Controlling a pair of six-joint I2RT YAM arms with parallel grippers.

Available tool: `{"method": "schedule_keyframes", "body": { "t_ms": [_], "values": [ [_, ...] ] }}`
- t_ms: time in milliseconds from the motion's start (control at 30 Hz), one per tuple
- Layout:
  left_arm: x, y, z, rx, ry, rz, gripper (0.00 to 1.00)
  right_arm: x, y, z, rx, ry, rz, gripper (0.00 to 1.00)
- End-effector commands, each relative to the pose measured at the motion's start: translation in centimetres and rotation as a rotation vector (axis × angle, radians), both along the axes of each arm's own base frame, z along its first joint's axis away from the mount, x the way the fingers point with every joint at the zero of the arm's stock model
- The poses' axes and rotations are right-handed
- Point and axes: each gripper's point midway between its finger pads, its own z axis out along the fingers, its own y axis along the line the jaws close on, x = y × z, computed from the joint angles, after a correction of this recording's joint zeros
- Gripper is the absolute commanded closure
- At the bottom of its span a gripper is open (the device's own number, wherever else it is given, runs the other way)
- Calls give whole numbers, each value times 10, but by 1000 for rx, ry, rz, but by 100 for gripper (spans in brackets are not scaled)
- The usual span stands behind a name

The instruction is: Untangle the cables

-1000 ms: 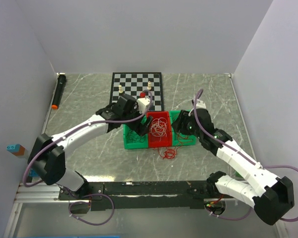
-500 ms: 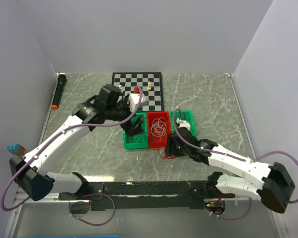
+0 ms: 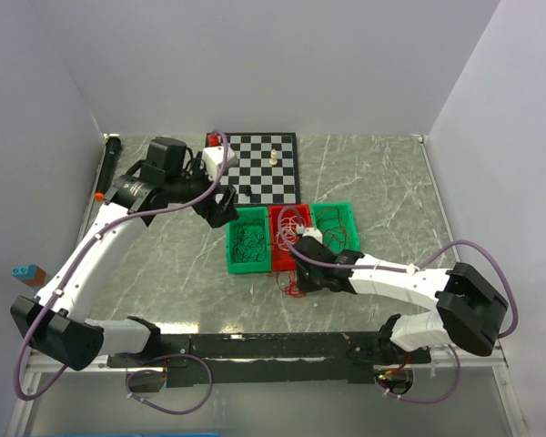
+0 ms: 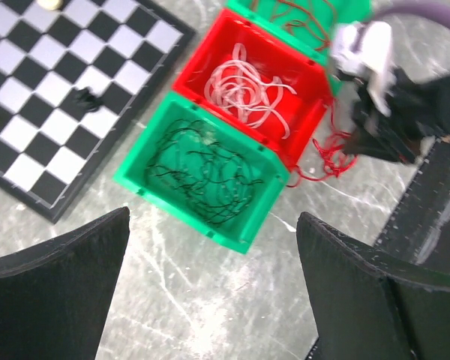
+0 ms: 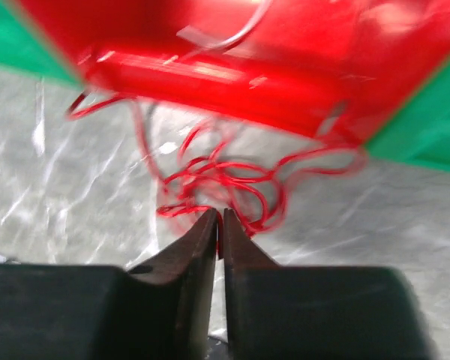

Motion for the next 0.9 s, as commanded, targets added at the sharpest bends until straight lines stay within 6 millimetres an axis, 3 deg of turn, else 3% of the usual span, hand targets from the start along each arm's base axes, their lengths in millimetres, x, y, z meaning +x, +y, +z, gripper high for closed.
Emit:
{"method": "schedule_keyframes", "body": {
  "t_ms": [0, 100, 267, 500, 567, 700, 833, 867],
  "values": [
    [7, 10, 21, -27, -94, 42, 3, -4, 33, 44, 120, -61, 63, 96],
    [6, 14, 21, -33, -102, 55, 3, -7, 35, 78, 164, -122, 73, 100],
    [6, 23, 10, -6, -97, 78, 3, -3, 20, 128, 214, -221, 47, 100],
    [-1, 25, 0, -18, -76, 76, 3, -6, 0, 142, 203, -255, 14, 100],
    [-1, 26, -2, -14, -76, 79, 3, -2, -3, 168, 240, -321, 14, 100],
    [-1, 28, -4, -11, -80, 81, 3, 7, -12, 253, 330, -504, 28, 100],
    [-5, 29, -5, -15, -86, 79, 3, 18, -38, 331, 338, -686, -15, 100],
    [-6, 30, -5, -15, -85, 82, 3, 20, -43, 341, 338, -710, -25, 100]
  ]
}}
